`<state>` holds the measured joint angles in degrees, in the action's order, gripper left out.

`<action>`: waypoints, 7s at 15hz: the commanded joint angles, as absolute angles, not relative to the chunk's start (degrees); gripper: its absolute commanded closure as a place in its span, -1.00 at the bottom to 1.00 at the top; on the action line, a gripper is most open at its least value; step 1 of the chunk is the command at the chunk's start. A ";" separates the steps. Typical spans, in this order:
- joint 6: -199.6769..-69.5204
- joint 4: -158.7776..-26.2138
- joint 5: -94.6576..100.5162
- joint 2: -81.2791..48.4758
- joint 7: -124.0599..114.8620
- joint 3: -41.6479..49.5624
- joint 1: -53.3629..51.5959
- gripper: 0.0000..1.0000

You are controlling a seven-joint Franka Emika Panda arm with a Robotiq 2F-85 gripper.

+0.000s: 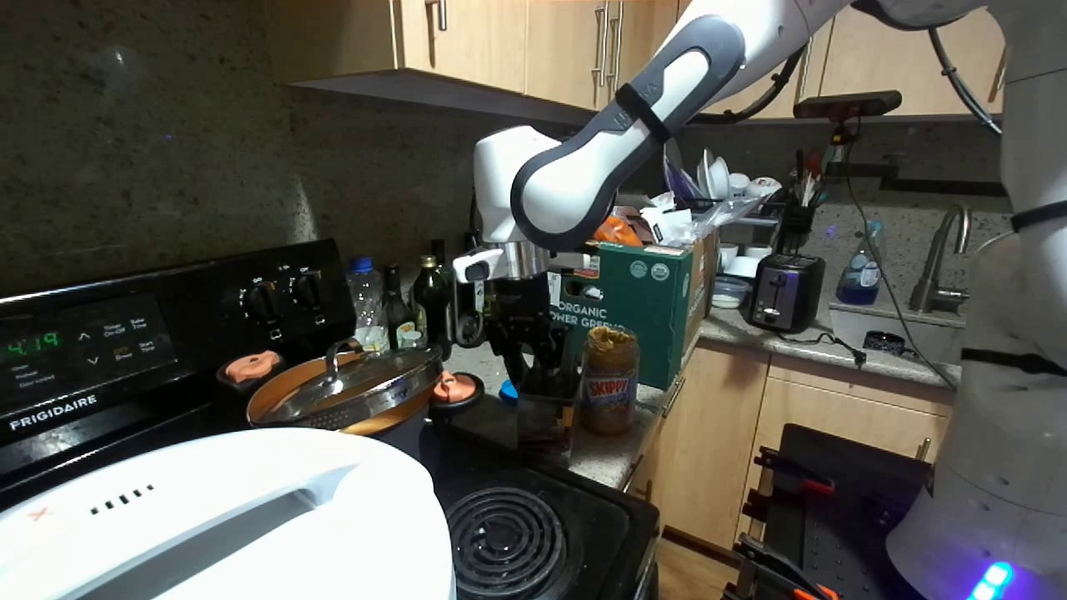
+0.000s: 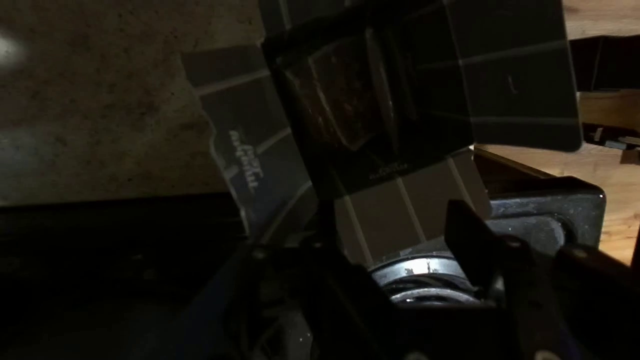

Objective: Take one tea bag out of the open box on the left side of the countertop

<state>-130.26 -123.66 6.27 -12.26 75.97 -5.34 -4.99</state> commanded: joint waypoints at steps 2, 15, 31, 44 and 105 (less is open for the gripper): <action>-130.07 -123.53 6.66 -12.36 75.51 -6.12 -4.22 -0.37; -131.21 -126.02 9.54 -8.64 74.92 -6.81 -4.91 -0.16; -132.83 -128.85 10.79 -9.58 80.03 -3.92 -0.78 -0.07; -136.78 -125.70 10.77 -16.22 87.19 -4.52 0.19 -0.20; -113.54 -119.90 4.52 -5.57 64.42 -9.50 -8.31 0.92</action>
<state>-111.85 -117.69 8.19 -5.98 66.80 -9.41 -8.97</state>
